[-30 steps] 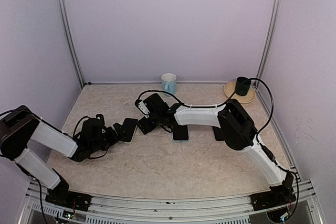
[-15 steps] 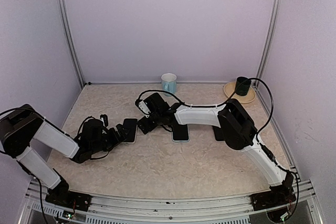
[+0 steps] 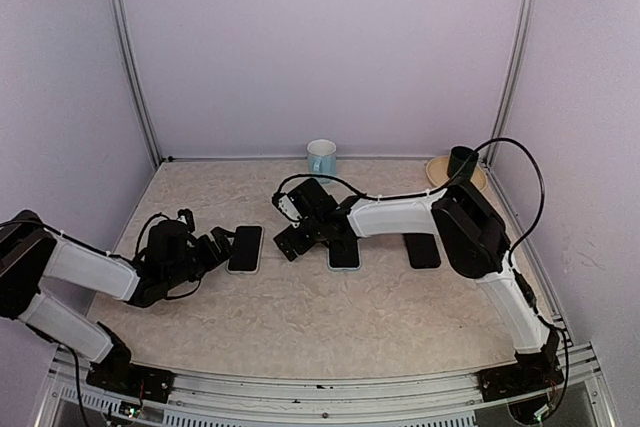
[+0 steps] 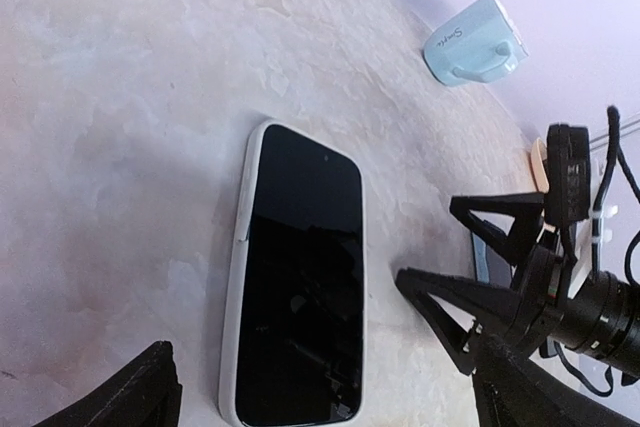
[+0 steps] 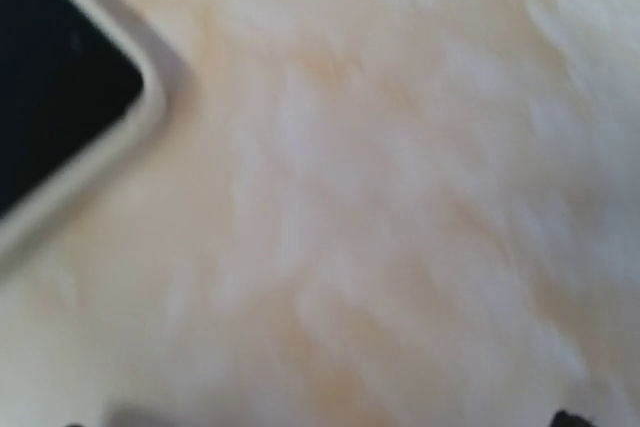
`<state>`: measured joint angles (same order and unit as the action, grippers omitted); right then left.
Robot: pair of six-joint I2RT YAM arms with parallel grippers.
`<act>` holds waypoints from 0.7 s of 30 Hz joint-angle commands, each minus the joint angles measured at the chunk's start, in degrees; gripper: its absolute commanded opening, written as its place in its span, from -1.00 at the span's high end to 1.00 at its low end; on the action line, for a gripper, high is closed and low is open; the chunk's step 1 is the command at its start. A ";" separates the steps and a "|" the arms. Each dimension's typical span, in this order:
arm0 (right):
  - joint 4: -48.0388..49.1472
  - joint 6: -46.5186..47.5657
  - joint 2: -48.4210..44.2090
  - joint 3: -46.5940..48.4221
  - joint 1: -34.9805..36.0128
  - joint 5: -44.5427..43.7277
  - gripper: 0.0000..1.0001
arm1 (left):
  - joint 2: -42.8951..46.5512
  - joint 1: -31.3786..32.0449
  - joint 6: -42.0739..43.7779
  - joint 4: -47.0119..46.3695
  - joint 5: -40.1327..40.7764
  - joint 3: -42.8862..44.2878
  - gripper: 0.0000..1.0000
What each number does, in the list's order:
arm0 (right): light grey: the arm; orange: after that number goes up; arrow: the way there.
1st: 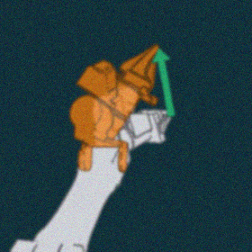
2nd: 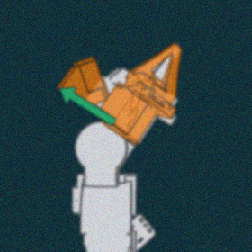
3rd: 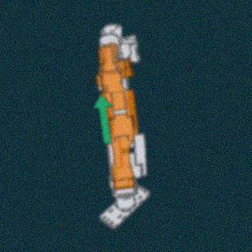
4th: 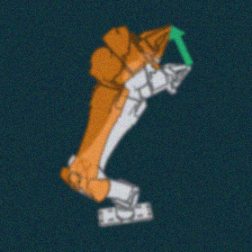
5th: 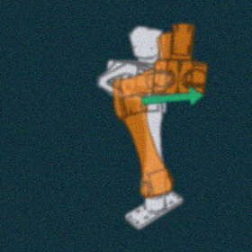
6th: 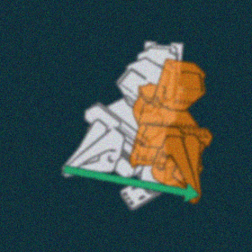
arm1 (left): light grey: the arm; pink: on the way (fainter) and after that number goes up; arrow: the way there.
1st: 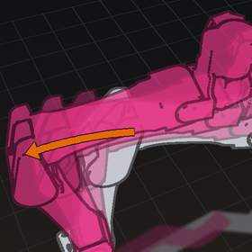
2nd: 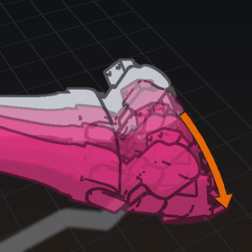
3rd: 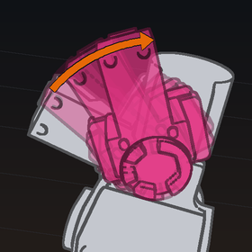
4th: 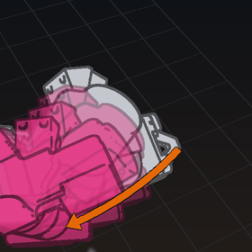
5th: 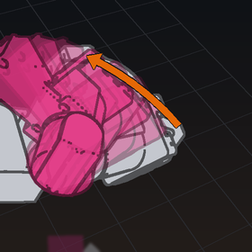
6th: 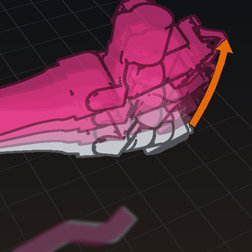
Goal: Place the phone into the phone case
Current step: Move the phone with the phone case to the center of the board, then reset both arms
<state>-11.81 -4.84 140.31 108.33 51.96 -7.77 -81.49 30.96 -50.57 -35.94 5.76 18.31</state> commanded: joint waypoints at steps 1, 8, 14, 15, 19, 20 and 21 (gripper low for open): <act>1.14 1.35 -9.27 -6.91 -0.62 -0.02 -0.99 | 3.79 -0.42 3.28 5.19 3.29 2.51 -0.98; 3.64 1.14 -24.21 -21.29 -0.79 -2.79 -0.99 | 9.13 -0.20 8.06 12.47 5.38 5.95 -0.98; 5.74 -0.67 -38.82 -33.97 -3.65 -3.79 -0.99 | 13.14 -0.04 11.63 17.40 10.09 8.02 -0.98; 6.18 -1.22 -41.10 -35.92 -4.56 -3.42 -0.99 | 13.39 -0.02 11.82 17.97 10.89 8.25 -0.98; 7.25 -2.30 -48.46 -42.92 -9.08 -2.78 -0.99 | 13.75 0.06 11.91 18.35 12.96 8.77 -0.98; 7.39 -2.36 -50.06 -44.31 -10.22 -2.82 -0.99 | 13.66 0.25 11.96 18.50 13.60 8.97 -0.98; 7.38 -2.37 -51.56 -46.03 -11.34 -2.87 -0.99 | 13.64 0.51 12.02 18.80 14.34 9.31 -0.98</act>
<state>-5.87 -5.69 93.67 67.51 44.42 -10.20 -68.27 30.94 -40.29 -19.70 15.99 25.80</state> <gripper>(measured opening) 0.996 0.989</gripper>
